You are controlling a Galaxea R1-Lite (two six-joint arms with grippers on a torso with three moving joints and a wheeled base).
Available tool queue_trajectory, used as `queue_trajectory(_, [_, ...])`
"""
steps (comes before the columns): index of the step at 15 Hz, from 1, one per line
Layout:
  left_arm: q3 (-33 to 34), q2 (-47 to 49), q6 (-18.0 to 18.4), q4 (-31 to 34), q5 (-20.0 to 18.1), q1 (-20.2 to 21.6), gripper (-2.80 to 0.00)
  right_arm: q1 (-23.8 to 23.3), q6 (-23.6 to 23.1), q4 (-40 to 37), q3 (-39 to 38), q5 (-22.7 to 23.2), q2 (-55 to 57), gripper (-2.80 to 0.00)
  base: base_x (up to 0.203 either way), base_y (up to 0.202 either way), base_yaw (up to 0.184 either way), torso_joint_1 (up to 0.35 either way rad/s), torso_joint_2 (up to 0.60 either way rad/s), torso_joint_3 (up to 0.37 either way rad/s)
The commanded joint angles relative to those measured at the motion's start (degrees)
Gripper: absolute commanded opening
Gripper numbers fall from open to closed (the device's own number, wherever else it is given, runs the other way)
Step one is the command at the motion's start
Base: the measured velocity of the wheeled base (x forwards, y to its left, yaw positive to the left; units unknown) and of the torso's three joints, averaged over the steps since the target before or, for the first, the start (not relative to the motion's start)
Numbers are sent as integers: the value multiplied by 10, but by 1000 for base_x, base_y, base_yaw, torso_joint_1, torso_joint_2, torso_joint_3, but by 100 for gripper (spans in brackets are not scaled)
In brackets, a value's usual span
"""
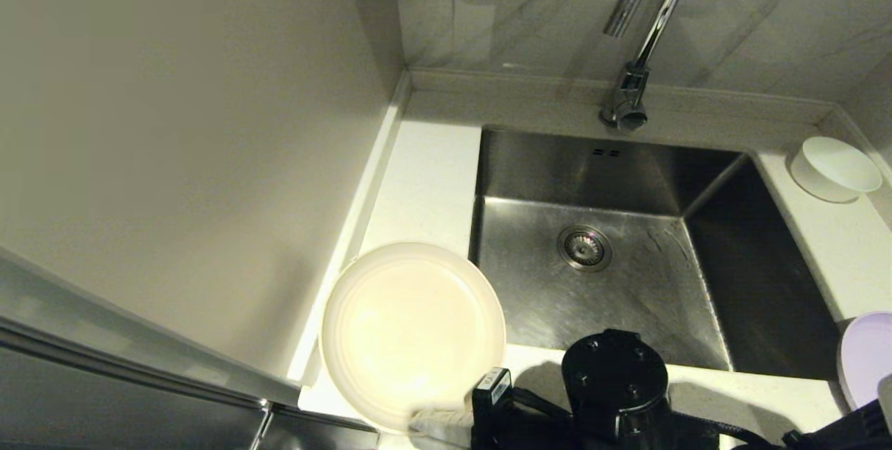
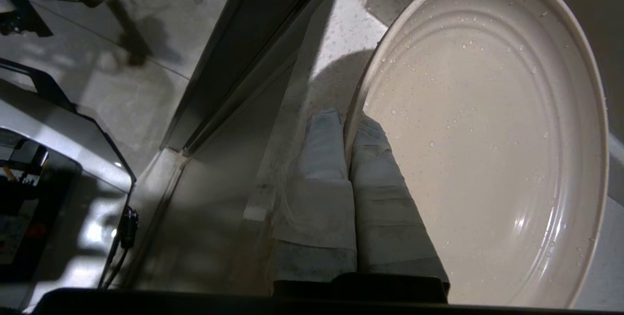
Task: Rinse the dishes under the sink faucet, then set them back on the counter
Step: Put a plate back to the table from the sink
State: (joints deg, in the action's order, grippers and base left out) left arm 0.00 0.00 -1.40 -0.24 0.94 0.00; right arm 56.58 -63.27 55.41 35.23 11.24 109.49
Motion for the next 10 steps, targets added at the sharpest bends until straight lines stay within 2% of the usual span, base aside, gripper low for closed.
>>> queue_trajectory(1, [0,-1,0,0,0,0,-280,1,-3,3,11,-4,17,-280,0,0,0,0,0,0])
queue_trajectory(5, [0,-1,0,0,0,0,-280,1,-3,2,42,-39,36,-280,0,0,0,0,0,0])
queue_trajectory(10, [0,-1,0,0,0,0,-280,-1,-3,0,79,-54,57,-280,0,0,0,0,0,0])
